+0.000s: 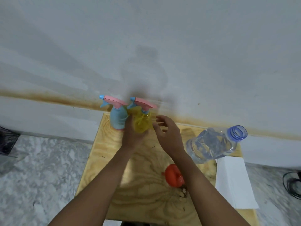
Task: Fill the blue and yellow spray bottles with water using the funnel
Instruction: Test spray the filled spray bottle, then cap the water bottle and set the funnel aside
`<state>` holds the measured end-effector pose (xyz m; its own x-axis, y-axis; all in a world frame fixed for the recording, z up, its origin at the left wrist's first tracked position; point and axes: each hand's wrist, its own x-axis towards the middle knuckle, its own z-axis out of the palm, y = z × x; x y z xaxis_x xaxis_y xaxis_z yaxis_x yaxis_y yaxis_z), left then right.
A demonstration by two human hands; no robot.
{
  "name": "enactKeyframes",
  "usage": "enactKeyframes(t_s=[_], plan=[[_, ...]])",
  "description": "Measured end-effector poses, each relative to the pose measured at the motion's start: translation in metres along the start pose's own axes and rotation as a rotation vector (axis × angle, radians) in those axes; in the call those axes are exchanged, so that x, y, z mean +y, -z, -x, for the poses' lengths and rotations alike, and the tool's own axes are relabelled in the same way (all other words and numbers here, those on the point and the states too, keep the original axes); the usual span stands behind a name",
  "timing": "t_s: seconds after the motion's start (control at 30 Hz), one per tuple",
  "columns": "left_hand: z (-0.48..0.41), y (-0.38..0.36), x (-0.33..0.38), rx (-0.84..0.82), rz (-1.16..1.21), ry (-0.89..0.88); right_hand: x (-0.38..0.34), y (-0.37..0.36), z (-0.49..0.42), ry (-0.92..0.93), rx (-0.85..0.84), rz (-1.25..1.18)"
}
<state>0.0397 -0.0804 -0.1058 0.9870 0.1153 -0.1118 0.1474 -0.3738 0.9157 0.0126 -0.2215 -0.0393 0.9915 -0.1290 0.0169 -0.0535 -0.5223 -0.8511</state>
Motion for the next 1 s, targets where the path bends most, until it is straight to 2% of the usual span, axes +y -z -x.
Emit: enactKeyframes(t_s=[0.17, 0.3, 0.4, 0.53, 0.67, 0.8, 1.0], plan=[[0.054, 0.005, 0.017, 0.139, -0.039, 0.03, 0.01, 0.029, 0.056, 0.082, -0.041, -0.018], [0.095, -0.009, 0.051, 0.193, 0.013, -0.091, 0.034, 0.06, 0.103, 0.08, 0.026, -0.01], [0.117, -0.027, 0.096, 0.096, 0.069, -0.248, 0.06, 0.093, 0.128, 0.02, 0.083, 0.044], [0.133, -0.053, 0.152, -0.074, 0.007, -0.406, 0.11, 0.131, 0.149, -0.071, 0.078, 0.212], [0.141, -0.076, 0.182, -0.149, 0.027, -0.41, 0.159, 0.153, 0.16, -0.212, -0.031, 0.363], [0.142, -0.089, 0.188, -0.06, 0.03, -0.348, 0.189, 0.159, 0.166, -0.313, -0.211, 0.45], [0.138, -0.09, 0.186, -0.046, 0.004, -0.308, 0.198, 0.156, 0.161, -0.273, -0.34, 0.637]])
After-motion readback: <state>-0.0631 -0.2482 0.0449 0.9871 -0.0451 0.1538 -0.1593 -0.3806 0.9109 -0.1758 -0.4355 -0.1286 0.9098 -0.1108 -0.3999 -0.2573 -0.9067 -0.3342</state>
